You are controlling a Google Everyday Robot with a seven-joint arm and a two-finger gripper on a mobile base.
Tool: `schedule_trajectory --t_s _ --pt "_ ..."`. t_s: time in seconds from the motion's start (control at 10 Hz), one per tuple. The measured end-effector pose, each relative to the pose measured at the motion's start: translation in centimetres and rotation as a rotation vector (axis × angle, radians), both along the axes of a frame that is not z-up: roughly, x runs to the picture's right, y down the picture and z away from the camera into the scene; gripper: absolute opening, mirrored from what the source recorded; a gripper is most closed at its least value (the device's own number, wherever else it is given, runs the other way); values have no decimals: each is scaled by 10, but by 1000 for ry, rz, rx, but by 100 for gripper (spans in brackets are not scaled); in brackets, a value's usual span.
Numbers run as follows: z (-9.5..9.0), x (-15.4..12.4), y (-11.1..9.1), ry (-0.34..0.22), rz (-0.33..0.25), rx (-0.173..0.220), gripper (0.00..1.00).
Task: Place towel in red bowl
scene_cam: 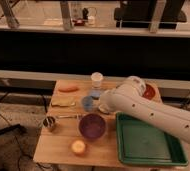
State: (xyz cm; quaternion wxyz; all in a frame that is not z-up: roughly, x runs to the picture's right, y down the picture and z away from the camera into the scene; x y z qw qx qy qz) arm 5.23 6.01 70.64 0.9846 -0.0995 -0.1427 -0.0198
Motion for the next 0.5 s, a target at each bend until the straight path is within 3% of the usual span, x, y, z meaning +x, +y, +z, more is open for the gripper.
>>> schedule_trajectory --t_s 0.5 --pt "14 36 -30 98 16 35 0"
